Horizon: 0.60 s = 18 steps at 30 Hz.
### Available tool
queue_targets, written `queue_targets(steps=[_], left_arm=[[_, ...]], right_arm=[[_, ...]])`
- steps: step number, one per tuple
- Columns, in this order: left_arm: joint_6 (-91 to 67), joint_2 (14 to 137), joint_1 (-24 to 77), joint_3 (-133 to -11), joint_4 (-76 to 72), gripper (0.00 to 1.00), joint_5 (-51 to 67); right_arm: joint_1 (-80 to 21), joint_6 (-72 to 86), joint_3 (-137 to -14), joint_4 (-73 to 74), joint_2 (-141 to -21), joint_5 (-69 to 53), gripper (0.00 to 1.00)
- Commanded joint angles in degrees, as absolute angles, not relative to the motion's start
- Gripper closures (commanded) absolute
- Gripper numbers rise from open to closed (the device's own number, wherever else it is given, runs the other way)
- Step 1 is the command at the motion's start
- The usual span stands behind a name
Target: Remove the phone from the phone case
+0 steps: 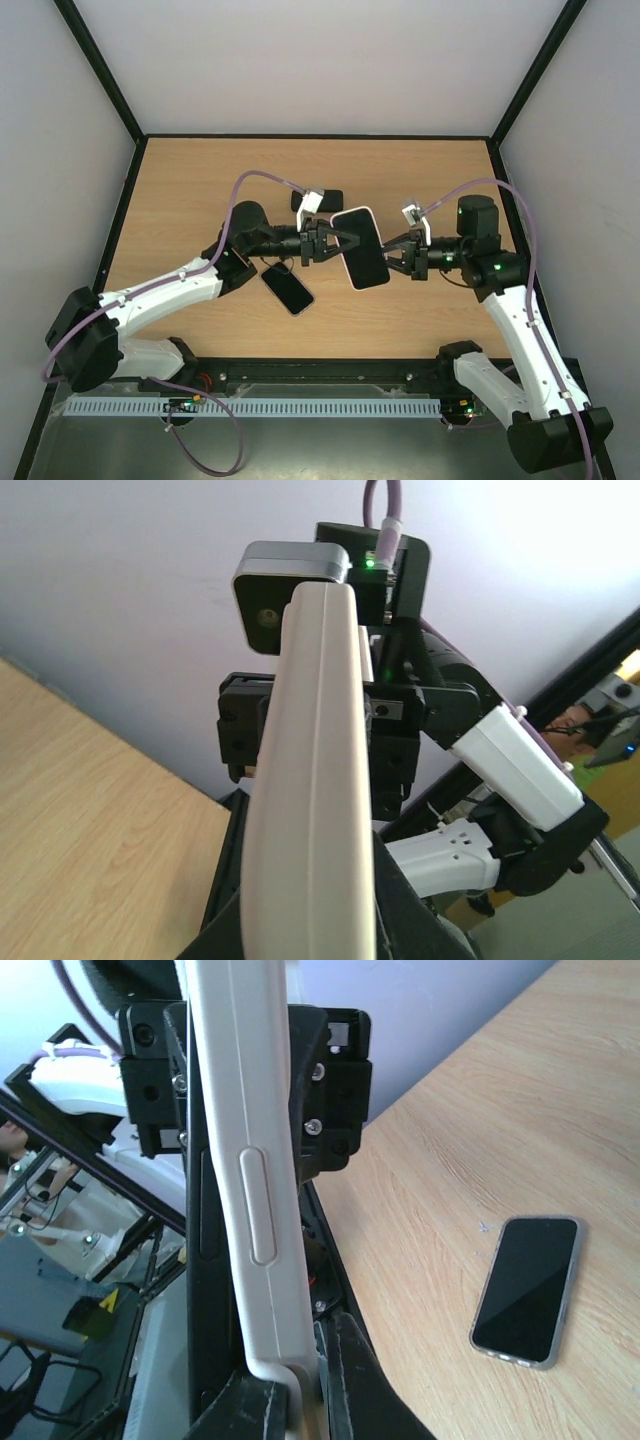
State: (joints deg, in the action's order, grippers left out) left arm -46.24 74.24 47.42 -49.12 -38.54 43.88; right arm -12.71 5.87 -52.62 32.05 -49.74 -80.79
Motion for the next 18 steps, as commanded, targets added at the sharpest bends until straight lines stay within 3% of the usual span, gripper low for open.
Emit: queue_targets(steps=[1,8,12,15,18], left_arm=[[-47.29,75.64,50.93,-46.44,-32.62,0.97,32.47],[-46.02,73.31,50.8,-43.0,-35.29,0.86,25.0],[-41.59,75.06,48.95,-43.68,-35.07,0.52,22.4],[-41.45,77.32,45.54,-45.27,-35.79,0.39,21.89],[-41.27,78.7,42.78,-46.12,-35.79,0.32,21.33]], right_arm=[[-14.37,12.46,-49.0,24.61,-47.68,-78.69,0.98],[-14.27,20.78,-43.76,14.4,-45.13,-75.76,0.98],[-14.32,21.36,-45.58,13.59,-47.6,-73.18,0.98],[-14.31,18.07,-49.82,17.9,-51.71,-69.21,0.98],[-14.28,16.6,-51.34,19.49,-54.29,-66.4,0.98]])
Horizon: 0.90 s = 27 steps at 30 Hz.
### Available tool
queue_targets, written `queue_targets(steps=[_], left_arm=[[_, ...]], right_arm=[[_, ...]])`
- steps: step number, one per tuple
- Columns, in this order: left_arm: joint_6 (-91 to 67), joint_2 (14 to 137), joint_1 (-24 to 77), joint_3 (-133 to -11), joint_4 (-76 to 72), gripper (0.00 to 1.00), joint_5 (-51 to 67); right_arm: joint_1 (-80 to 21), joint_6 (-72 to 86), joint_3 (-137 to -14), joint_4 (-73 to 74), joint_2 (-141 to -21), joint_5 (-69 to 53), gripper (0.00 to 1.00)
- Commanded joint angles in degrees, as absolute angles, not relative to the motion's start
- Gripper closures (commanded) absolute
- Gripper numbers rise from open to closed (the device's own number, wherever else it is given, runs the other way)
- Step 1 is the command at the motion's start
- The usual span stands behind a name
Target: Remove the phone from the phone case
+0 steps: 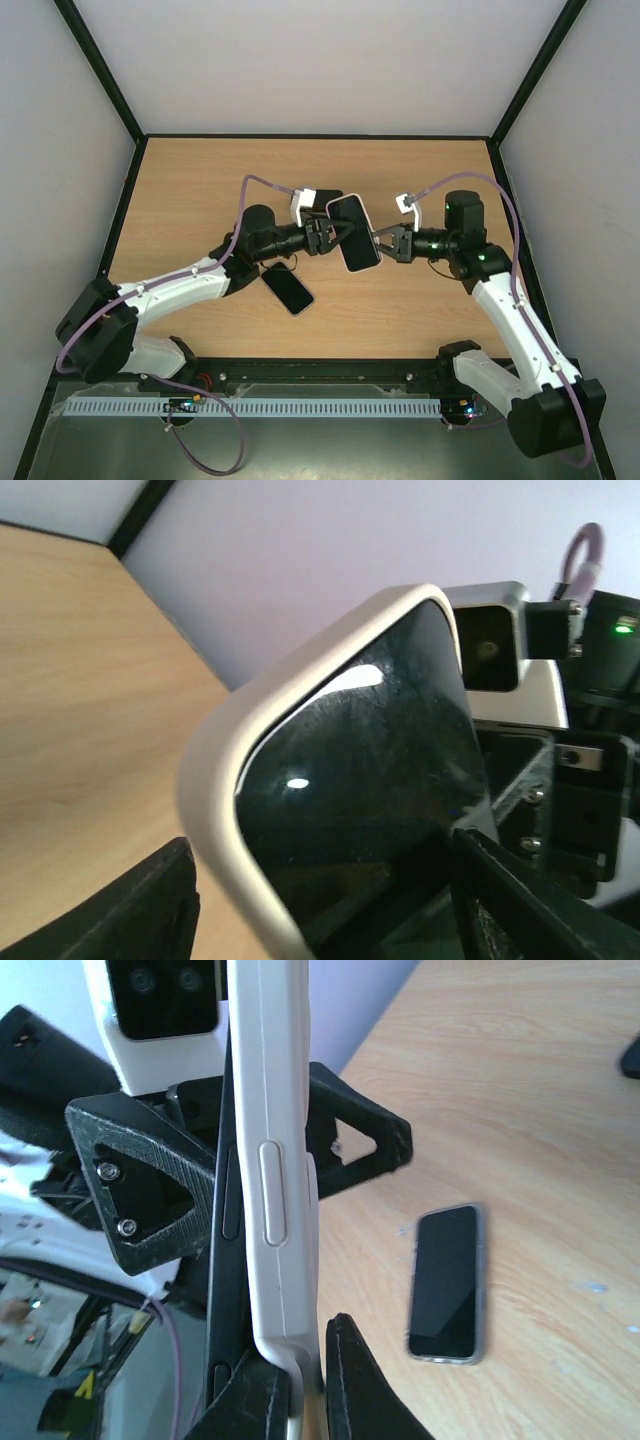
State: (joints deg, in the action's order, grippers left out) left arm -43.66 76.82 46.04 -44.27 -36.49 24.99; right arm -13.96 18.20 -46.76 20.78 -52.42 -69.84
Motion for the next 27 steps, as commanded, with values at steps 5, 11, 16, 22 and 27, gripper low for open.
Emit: queue_targets(steps=[5,11,16,22,27], left_arm=[[-42.18,75.52,42.1,-41.45,-36.58,0.26,16.31],[-38.08,66.07,49.7,-39.57,-21.27,0.24,0.0],[-37.8,60.75,62.09,-36.59,-15.9,0.29,-18.76],[-36.21,61.38,70.88,-39.09,-8.38,0.3,-32.14],[-32.01,66.89,71.54,-41.11,-7.94,0.3,-34.1]], right_arm=[[-12.39,21.81,-46.88,14.51,-53.06,-58.29,0.98],[-11.79,19.46,-46.85,21.8,-49.14,-41.27,0.98],[-11.8,22.16,-43.12,24.26,-46.84,-29.97,0.98],[-11.83,22.27,-45.2,29.97,-51.19,-29.08,0.98],[-11.81,24.47,-44.03,28.9,-55.39,-29.05,0.98]])
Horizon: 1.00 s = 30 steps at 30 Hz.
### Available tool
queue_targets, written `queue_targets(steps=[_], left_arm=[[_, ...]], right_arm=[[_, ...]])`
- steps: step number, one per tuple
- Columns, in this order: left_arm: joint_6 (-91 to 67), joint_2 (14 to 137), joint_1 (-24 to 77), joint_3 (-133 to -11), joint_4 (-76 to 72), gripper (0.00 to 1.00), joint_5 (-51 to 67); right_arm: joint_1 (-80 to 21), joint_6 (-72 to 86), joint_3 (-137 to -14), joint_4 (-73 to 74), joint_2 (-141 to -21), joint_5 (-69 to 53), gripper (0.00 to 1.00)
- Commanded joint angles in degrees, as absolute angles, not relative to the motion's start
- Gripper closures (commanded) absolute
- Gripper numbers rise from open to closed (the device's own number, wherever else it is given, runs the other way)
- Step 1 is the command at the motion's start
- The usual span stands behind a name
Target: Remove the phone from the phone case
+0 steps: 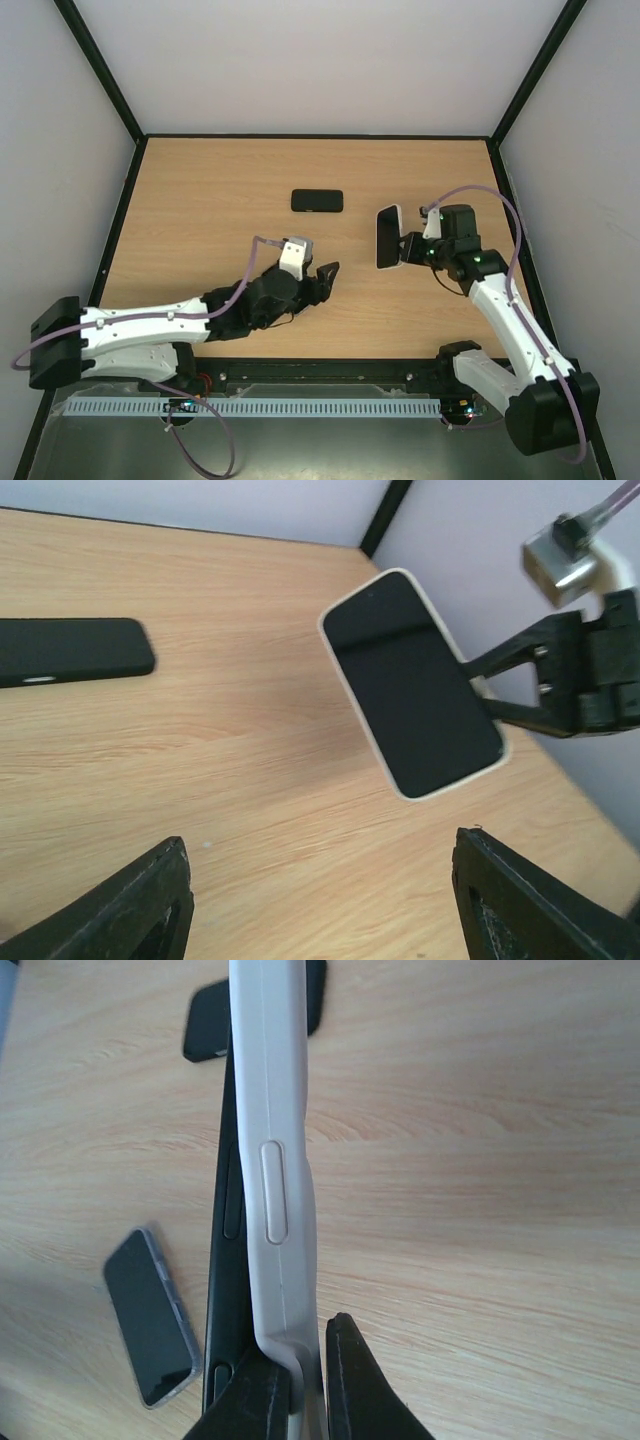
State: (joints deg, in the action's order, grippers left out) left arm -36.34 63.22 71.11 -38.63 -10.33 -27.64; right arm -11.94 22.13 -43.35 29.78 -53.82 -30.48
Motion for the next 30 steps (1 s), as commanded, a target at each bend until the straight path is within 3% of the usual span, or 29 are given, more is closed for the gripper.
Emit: queue_targets(steps=[1,5,9,15,20,30], left_arm=[[-31.03,69.07,71.52,-41.46,-8.46,0.3,-34.25],[-24.37,75.53,71.43,-42.27,-12.88,0.29,-33.01],[-22.2,81.79,69.22,-44.44,-16.37,0.3,-24.43],[-19.64,89.42,69.11,-48.67,-20.06,0.4,-16.57],[-19.15,93.73,69.88,-51.91,-20.35,0.34,-15.25],[-17.98,97.29,71.45,-52.14,-20.11,0.35,-18.14]], right_arm=[[-11.79,25.25,-43.77,28.65,-55.94,-28.07,0.98],[-11.81,26.94,-41.58,27.29,-59.45,-28.48,0.98],[-11.83,26.64,-41.27,26.9,-62.32,-26.03,0.98],[-11.83,26.49,-41.1,27.28,-64.69,-24.39,0.98],[-11.8,24.52,-39.56,24.41,-66.27,-26.41,0.98],[-11.91,23.71,-38.31,22.23,-66.56,-29.18,0.98]])
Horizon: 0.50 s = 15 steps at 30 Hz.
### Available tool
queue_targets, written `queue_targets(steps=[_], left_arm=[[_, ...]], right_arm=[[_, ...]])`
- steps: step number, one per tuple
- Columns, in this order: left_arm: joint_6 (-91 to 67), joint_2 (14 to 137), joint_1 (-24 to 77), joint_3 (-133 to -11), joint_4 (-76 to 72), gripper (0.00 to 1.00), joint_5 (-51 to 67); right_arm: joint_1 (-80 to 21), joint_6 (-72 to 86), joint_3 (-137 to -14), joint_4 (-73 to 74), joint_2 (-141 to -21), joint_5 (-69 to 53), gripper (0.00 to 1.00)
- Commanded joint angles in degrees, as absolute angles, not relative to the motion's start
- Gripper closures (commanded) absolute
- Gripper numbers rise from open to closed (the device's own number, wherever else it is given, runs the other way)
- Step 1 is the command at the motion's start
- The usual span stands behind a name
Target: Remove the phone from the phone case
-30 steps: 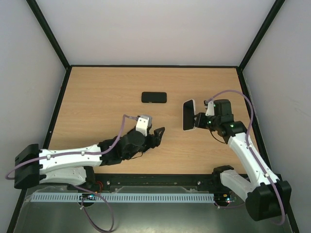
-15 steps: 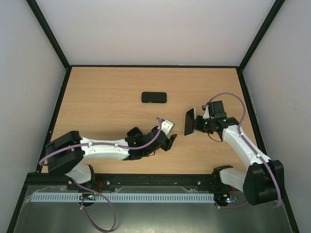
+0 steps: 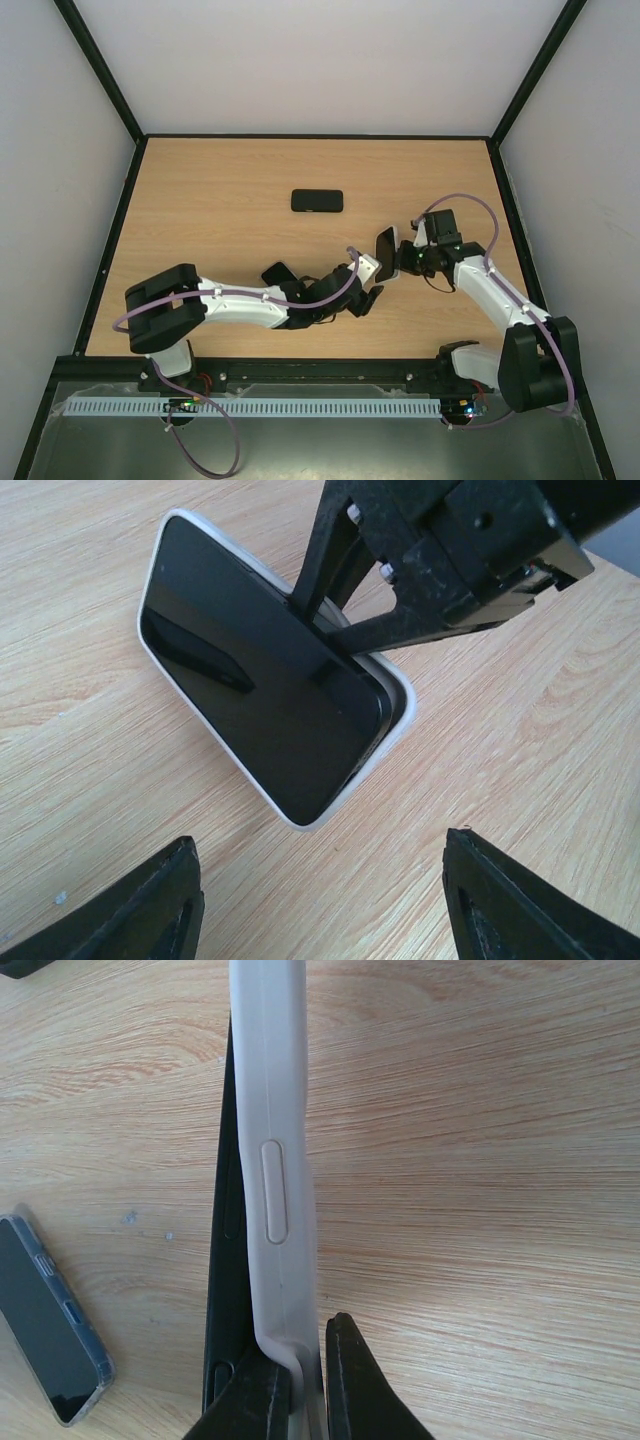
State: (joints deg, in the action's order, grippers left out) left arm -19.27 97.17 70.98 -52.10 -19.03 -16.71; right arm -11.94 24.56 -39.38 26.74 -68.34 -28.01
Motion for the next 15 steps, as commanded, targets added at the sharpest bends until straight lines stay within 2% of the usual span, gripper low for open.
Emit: queue_targets(steps=[1,9,15], left_arm=[[-18.01,97.36,71.44,-52.02,-19.91,0.35,-18.45],[-17.61,98.95,71.45,-52.0,-20.74,0.33,-19.55],[-14.52,102.71,71.23,-54.02,-21.27,0.27,-21.72]], right_arm=[[-11.89,23.4,-37.74,21.68,-66.23,-28.85,0.98],[-11.95,22.0,-36.73,19.53,-68.11,-25.98,0.98],[-11.89,21.24,-35.11,15.56,-72.09,-25.9,0.98]])
